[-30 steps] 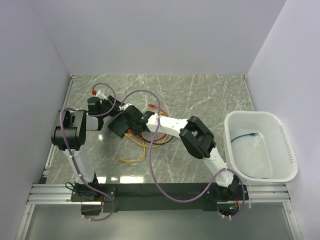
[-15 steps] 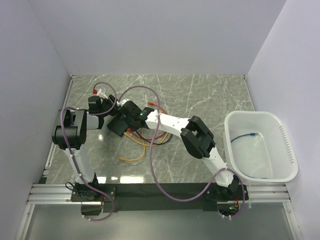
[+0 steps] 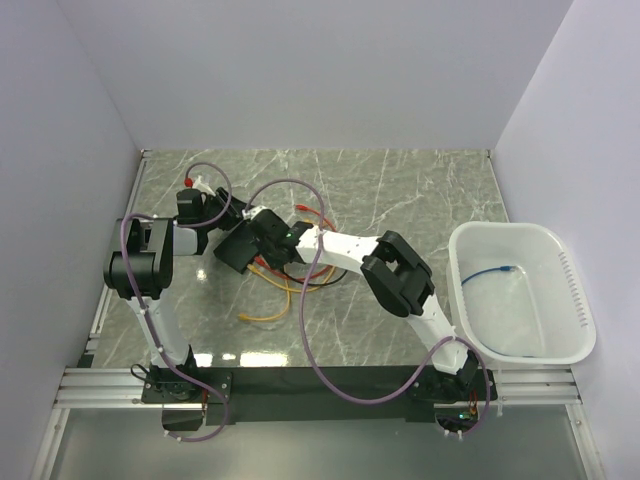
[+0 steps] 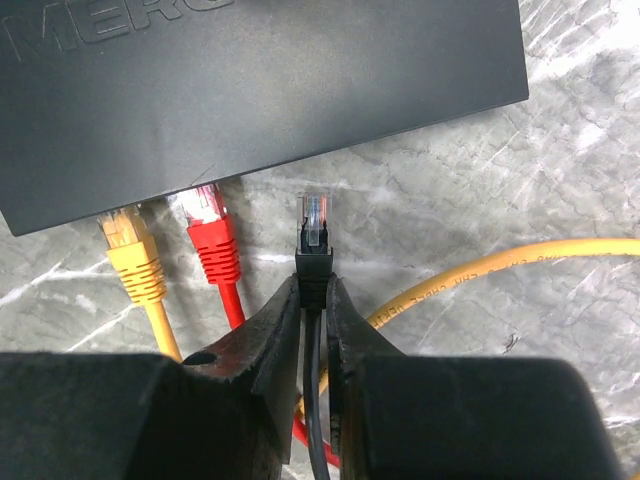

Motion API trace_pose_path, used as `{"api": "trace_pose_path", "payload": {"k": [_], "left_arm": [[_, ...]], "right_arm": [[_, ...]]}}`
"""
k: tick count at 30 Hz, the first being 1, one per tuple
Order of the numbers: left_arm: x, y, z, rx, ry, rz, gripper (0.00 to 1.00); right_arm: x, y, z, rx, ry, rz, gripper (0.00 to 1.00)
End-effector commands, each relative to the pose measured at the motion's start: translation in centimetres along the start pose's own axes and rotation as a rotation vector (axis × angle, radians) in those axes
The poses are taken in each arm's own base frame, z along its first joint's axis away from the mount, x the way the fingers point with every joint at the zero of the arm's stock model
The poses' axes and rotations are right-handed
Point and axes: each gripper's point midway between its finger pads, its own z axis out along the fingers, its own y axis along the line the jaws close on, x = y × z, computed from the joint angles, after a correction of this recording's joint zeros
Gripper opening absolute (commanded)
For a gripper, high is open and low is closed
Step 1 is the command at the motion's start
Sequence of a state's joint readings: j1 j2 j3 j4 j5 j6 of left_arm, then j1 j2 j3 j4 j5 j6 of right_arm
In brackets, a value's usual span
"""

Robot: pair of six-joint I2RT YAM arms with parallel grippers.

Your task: Insert the plug into the switch port

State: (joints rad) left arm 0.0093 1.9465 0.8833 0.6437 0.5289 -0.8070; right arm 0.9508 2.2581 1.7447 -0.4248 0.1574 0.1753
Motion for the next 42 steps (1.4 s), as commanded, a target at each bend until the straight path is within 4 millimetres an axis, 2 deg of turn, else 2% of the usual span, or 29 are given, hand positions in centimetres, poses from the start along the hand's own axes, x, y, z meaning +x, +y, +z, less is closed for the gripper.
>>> {"api": "trace_pose_path", "payload": {"k": [1,11,12,18,25,27,28,32,36,42], "left_arm": [[0.7,1.4,0.2,-0.066,0.014,-0.032,0.46],[1.4,2.3,-0.1,-0.108,0.019,-0.083,0.46],[2.3,1.8,0.2,-0.105,0.038,-0.078,0.46],[3.1,2.5,-0.1,-0.168,0.054,-0.097,0.46],[2.6,3.2,-0.2,-0.229,0.026,-0.083,0.47],[1.8,2.5,-0.9,-0.212,-0.019,-0.058,0.46],[0.8,1.7,-1.4,-0.206,-0.059,-0.038,0.47],[-0.9,1.9,-2.9,-0.284,-0.134,-0.005,0.48],[-1.1,2.6,-3.7,-0.328,-0.169,-0.014,0.48],[-0.7,3.1,-2.9,-0.32,-0.143,-0.027,0.49]], "right_arm": [[-1.1,-0.6,-1.0,0.01,-0.023,0.012,0.0],[-2.9,0.1,-0.5,-0.006,-0.039,0.01,0.0],[-2.9,0.2,-0.5,-0.007,-0.037,0.01,0.0],[-2.3,0.3,0.0,-0.007,-0.016,0.009,0.0],[-1.9,0.4,0.1,-0.002,0.001,0.005,0.0],[-1.9,0.5,0.1,0.0,0.004,0.002,0.0],[-1.8,0.5,0.2,-0.001,0.007,0.001,0.0],[-1.8,0.7,0.5,-0.005,0.009,0.0,0.0],[-1.6,0.7,0.5,-0.003,0.015,0.0,0.0],[-1.6,0.6,0.5,-0.004,0.017,-0.002,0.0]]}}
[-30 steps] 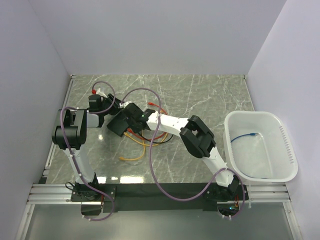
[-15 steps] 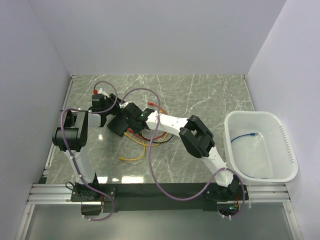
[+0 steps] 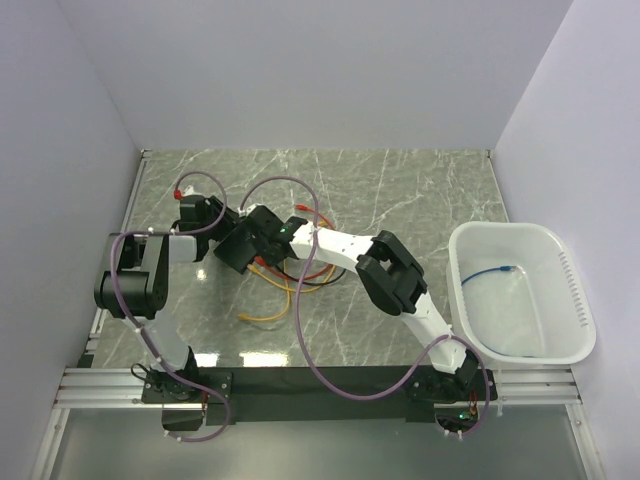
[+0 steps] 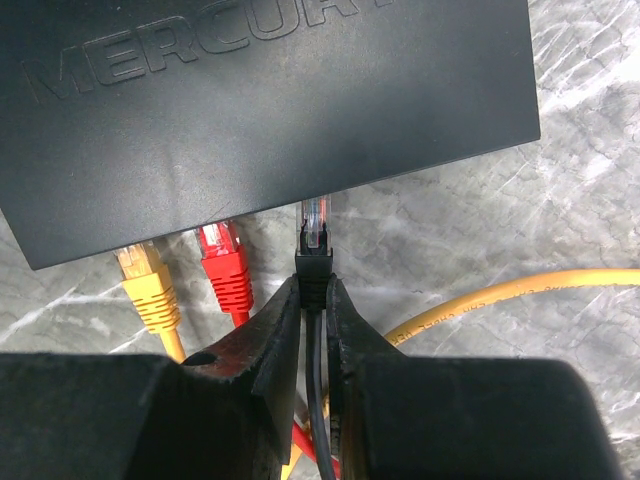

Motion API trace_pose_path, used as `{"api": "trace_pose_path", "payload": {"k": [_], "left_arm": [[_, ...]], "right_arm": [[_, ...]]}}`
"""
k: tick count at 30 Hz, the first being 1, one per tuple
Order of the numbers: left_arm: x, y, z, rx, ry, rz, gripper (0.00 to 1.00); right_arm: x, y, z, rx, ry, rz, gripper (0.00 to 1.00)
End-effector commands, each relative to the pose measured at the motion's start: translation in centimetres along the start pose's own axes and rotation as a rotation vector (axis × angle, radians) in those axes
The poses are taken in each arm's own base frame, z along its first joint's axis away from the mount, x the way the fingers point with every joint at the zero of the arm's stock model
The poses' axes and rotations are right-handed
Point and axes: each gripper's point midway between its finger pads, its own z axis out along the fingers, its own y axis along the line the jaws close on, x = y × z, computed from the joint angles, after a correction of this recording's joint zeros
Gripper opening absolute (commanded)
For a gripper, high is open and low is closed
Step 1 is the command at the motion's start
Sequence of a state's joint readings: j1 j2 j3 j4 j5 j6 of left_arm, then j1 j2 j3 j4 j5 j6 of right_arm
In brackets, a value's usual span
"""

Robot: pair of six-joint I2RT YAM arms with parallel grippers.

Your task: Insert the plug into the switch port

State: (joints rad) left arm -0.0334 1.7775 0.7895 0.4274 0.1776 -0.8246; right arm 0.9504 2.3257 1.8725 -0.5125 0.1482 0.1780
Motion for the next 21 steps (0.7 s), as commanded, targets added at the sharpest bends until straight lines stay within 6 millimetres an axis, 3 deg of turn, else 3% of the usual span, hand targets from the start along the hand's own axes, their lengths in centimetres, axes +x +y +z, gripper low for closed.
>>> {"api": "trace_pose_path", "payload": {"k": [1,4,11,21], "left_arm": [[-0.5,-0.2,0.4,0.004,-0.006,0.017,0.49],[0.2,0.0,1.5,0.012,0.034,0.021,0.49],[0.8,-0.5,1.6,0.042,0.058,0.039,0.49],[1.6,-0.8,2.1,0.046,0.083,0.061,0.48]], "right_arm": [[-0.8,0.3,0.0,-0.002,-0.013,-0.001,0.0],[-1.0,0.2,0.0,0.0,-0.015,-0.003,0.0],[-2.5,0.5,-0.5,-0.007,-0.037,-0.001,0.0],[-4.1,2.4,-1.1,-0.027,-0.063,-0.024,0.0]]}}
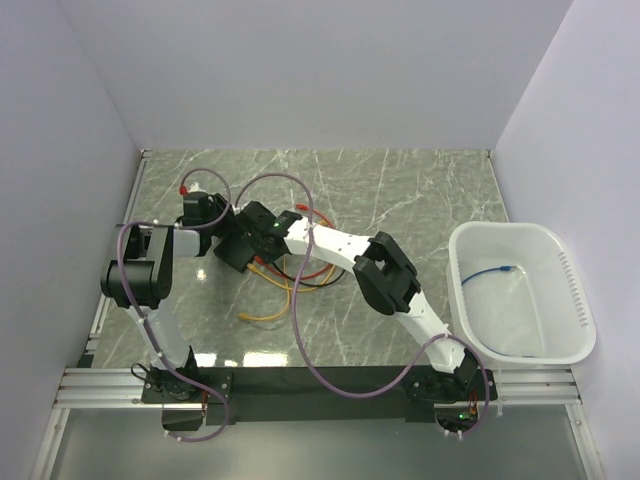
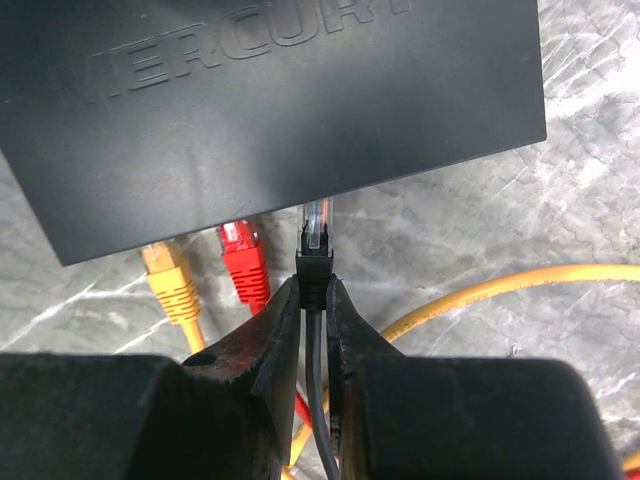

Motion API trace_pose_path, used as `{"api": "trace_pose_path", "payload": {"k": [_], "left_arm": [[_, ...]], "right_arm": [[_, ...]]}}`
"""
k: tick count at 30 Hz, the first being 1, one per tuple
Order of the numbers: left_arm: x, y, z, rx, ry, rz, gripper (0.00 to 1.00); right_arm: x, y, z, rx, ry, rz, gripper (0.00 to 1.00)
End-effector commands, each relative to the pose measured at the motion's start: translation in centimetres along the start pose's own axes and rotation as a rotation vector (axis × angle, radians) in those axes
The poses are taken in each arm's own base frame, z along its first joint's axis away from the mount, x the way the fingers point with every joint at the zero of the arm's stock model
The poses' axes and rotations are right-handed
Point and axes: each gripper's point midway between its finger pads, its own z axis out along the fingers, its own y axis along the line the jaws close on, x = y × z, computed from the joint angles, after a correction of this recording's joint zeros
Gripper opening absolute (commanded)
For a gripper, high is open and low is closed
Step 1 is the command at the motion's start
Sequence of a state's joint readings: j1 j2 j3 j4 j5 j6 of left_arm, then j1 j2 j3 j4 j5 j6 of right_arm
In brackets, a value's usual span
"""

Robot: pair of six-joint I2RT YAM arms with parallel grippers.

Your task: Insert the plug into the switch port

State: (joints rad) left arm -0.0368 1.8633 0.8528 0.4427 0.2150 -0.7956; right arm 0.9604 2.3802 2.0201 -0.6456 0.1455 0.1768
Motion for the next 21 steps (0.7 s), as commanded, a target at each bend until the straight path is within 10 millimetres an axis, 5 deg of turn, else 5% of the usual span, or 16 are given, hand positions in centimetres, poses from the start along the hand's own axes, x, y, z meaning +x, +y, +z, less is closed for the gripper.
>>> {"api": "trace_pose_path", "payload": {"k": [1,21], "left_arm": [[1.4,-0.6,0.4,0.02,0.056,0.033,0.47],[2.7,-1.7,1.0,0.058,0.123,0.077,0.44]], "right_arm": [[-3.5,1.9,-0.9,-0.031,-0.107,-0.008,0.0],[-4.8,1.8,-0.5,-0.039,-0.151,-0.012,0.0]]}}
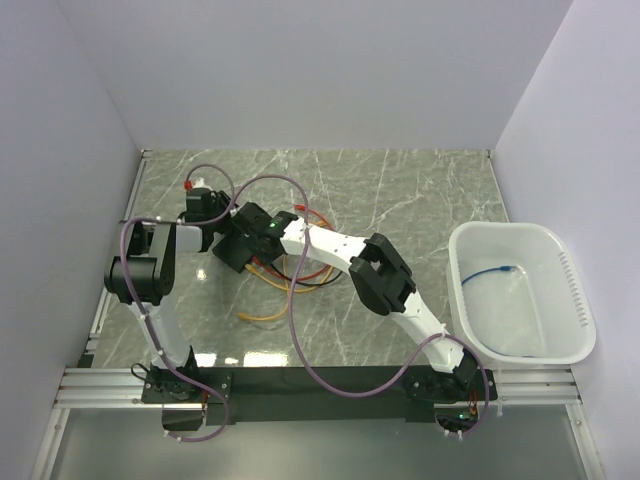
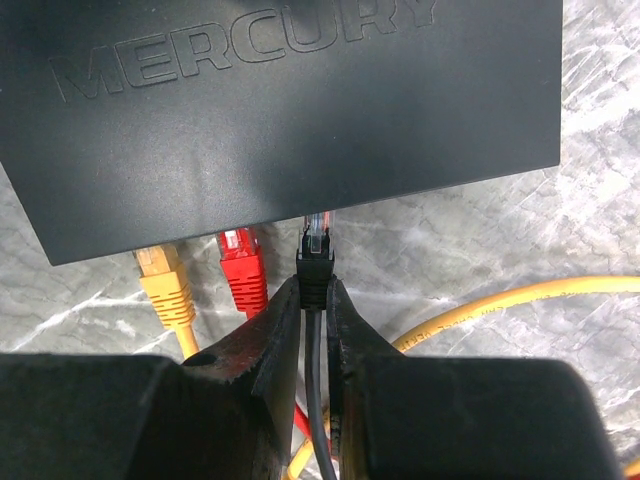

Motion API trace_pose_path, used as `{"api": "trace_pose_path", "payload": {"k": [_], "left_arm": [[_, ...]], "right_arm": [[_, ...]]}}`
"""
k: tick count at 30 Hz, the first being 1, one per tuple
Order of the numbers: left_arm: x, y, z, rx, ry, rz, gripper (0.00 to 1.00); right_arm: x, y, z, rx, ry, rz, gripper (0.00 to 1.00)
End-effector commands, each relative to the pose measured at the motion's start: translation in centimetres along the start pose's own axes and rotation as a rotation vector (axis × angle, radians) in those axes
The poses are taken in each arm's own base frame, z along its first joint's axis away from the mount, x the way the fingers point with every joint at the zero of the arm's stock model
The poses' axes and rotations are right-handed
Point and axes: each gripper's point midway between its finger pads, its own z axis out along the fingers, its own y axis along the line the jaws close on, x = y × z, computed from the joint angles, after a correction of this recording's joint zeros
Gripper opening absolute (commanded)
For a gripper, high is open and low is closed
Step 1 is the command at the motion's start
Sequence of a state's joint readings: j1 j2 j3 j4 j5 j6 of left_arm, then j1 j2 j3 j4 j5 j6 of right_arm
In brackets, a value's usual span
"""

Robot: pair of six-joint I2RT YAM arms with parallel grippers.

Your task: Insert the plug into the switch port

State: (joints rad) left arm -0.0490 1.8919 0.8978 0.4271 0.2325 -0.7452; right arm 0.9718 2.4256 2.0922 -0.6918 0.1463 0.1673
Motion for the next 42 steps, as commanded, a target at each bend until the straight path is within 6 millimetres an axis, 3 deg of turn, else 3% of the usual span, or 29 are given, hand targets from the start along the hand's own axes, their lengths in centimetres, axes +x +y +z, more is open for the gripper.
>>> {"api": "trace_pose_path", "payload": {"k": [1,10,19,26,34,42], "left_arm": [[2.7,-1.3,0.4,0.043,0.109,0.022,0.43],[4.9,-1.8,1.2,0.086,0.186,0.007,0.42],[7.6,-1.5,1.4,0.075,0.243,0.013,0.41],[8.1,-0.7,1.7,0.046,0.251,0.01,0.41],[9.7,-0.6,1.1,0.065,0.273,0.012,0.4],[11.1,-0.1,0.6,0.067,0.288,0.012,0.4]], "right_arm": [[-4.8,0.8,-1.0,-0.031,-0.173,0.011,0.0],[-7.7,-1.4,-2.7,-0.04,-0.297,-0.017,0.0],[-8.0,-5.5,-2.8,-0.03,-0.337,0.065,0.0],[-9.6,-5.5,-5.4,-0.054,-0.409,0.093,0.0],[-11.1,-5.4,-5.2,-0.049,-0.442,0.084,0.0],[-12.8,-5.8,-7.0,-0.037,-0.503,0.023,0.0]]}}
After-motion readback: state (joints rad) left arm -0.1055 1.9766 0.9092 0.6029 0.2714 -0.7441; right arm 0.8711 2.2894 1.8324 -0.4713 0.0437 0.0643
